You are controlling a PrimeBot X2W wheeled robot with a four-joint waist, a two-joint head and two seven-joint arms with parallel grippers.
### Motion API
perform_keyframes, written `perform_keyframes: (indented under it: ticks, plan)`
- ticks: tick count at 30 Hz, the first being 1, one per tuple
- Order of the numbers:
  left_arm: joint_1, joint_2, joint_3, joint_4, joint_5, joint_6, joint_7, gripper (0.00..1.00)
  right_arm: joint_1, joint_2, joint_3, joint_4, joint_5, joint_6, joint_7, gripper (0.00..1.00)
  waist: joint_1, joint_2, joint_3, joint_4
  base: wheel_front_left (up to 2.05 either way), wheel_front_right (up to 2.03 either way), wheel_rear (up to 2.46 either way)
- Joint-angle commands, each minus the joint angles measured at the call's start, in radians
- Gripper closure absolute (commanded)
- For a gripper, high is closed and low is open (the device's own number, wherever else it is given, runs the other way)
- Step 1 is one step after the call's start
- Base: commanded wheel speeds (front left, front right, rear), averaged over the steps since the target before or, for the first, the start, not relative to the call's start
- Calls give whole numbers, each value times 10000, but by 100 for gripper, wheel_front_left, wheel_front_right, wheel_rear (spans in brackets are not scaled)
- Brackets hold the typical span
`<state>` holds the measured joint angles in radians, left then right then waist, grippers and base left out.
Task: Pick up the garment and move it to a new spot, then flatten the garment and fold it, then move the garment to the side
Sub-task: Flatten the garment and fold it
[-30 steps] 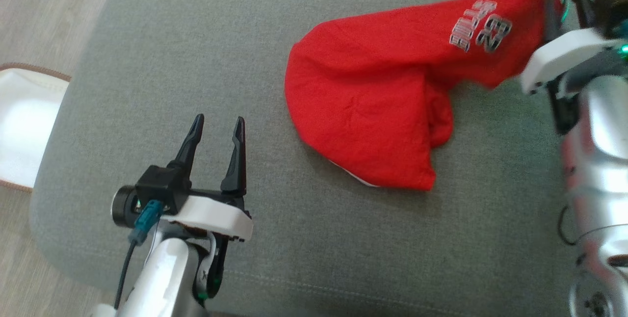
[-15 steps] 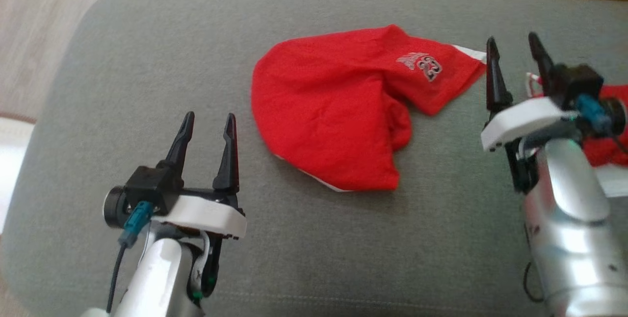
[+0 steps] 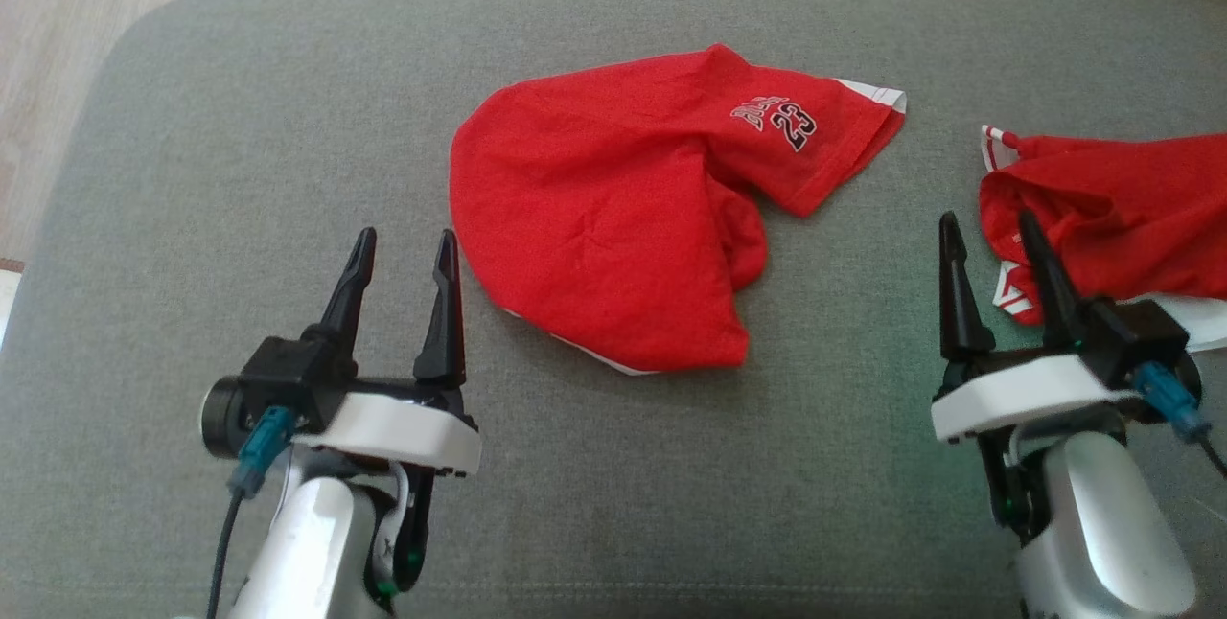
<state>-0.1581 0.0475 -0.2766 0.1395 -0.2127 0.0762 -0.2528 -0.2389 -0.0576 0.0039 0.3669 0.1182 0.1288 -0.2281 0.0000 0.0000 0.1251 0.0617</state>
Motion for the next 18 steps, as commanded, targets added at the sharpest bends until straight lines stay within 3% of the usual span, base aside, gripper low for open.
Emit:
perform_keyframes:
  ticks: [1, 6, 12, 18]
  plan:
    - [-292, 28, 343, -357, -32, 52, -89, 0, -247, 72, 296, -422, 64, 19, 1, 0, 0, 0, 6, 10, 0, 0, 0]
    - [-357, 28, 179, -263, -40, 6, -89, 0, 74, 73, 753, -857, 295, 19, 319, 0, 0, 0, 132, 146, 0, 0, 0]
    - [-439, 28, 135, -99, -81, -28, -89, 0, 476, 73, 2689, -962, 1260, 19, 1616, 0, 0, 0, 393, 432, 0, 0, 0]
    - [-557, 28, 68, -100, -203, -7, -90, 0, 588, -4, 3798, -578, 1566, 19, 2588, 0, 0, 0, 645, 790, 0, 0, 0]
